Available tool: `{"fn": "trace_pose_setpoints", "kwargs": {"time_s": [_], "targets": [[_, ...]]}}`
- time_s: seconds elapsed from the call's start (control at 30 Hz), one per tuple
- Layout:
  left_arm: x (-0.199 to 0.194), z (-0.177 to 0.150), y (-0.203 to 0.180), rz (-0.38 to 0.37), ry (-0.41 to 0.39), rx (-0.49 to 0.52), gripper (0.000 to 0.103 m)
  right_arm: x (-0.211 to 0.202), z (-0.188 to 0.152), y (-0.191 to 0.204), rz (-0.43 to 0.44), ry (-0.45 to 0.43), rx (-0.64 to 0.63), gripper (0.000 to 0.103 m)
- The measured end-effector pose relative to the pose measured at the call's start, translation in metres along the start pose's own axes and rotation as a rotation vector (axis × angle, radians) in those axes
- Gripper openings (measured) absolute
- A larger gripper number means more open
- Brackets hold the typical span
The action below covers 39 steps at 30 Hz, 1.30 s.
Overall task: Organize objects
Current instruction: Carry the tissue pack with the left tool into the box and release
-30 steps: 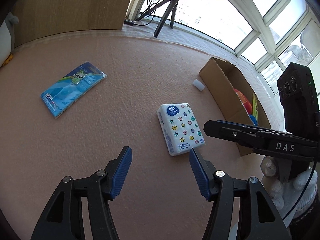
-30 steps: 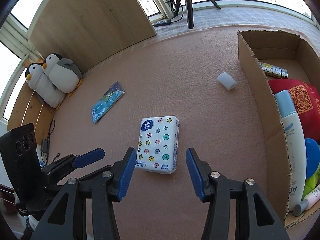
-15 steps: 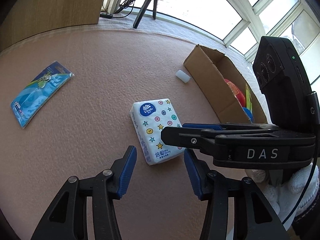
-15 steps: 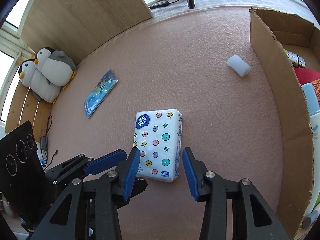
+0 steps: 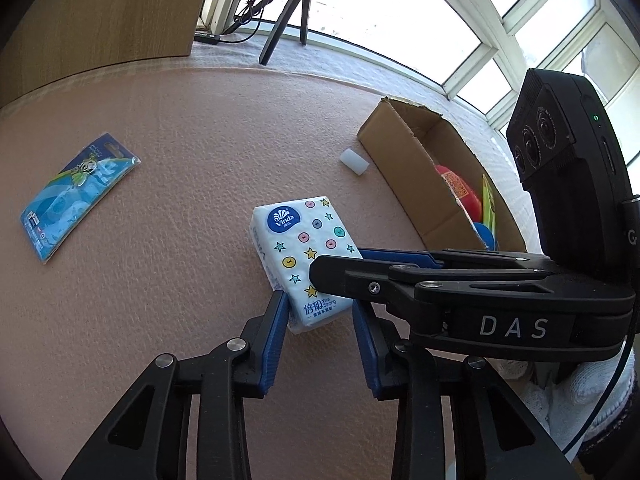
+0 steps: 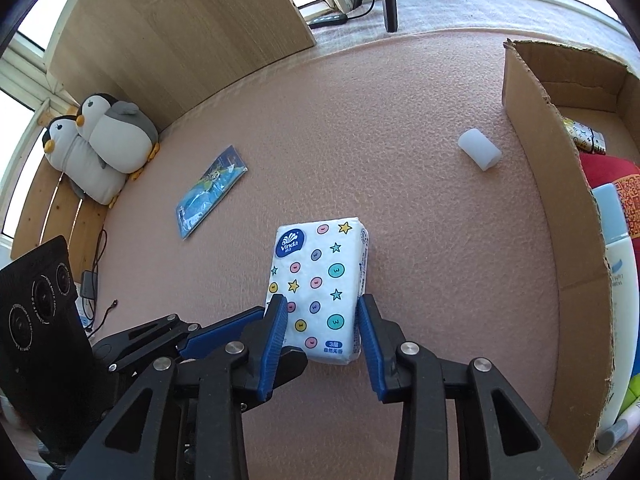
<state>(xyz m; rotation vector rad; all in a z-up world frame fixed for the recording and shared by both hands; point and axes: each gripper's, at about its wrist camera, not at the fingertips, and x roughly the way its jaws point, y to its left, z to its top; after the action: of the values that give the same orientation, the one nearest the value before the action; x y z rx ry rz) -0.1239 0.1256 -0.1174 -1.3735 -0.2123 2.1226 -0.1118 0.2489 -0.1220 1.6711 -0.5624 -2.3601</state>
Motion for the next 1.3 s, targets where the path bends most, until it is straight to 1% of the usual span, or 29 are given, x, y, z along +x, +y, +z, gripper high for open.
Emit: {"fn": "trace_pose_setpoints", "kwargs": {"time_s": [0.23,0.4,0.63,0.87,1.1,1.3], "targets": [[-0.017,0.012,-0.036,0.005,-0.054,0.067,0.035,-0.039,-0.001,0.000,-0.006,-0.088,-0.007,0.033],[-0.017,0.020,-0.069,-0.009,-0.070,0.131,0.035,-0.068,-0.005,-0.018,-0.022,-0.145,0.011,0.033],[0.001,0.031,-0.120,-0.055,-0.067,0.198,0.035,-0.105,-0.012,-0.054,-0.049,-0.206,0.059,0.033],[0.026,0.034,-0.165,-0.097,-0.049,0.246,0.035,-0.133,-0.023,-0.093,-0.082,-0.239,0.097,0.033],[0.047,0.033,-0.200,-0.127,-0.026,0.288,0.035,-0.150,-0.033,-0.124,-0.104,-0.255,0.135,0.033],[0.062,0.030,-0.221,-0.143,0.000,0.316,0.035,-0.157,-0.039,-0.146,-0.117,-0.261,0.169,0.033]]}}
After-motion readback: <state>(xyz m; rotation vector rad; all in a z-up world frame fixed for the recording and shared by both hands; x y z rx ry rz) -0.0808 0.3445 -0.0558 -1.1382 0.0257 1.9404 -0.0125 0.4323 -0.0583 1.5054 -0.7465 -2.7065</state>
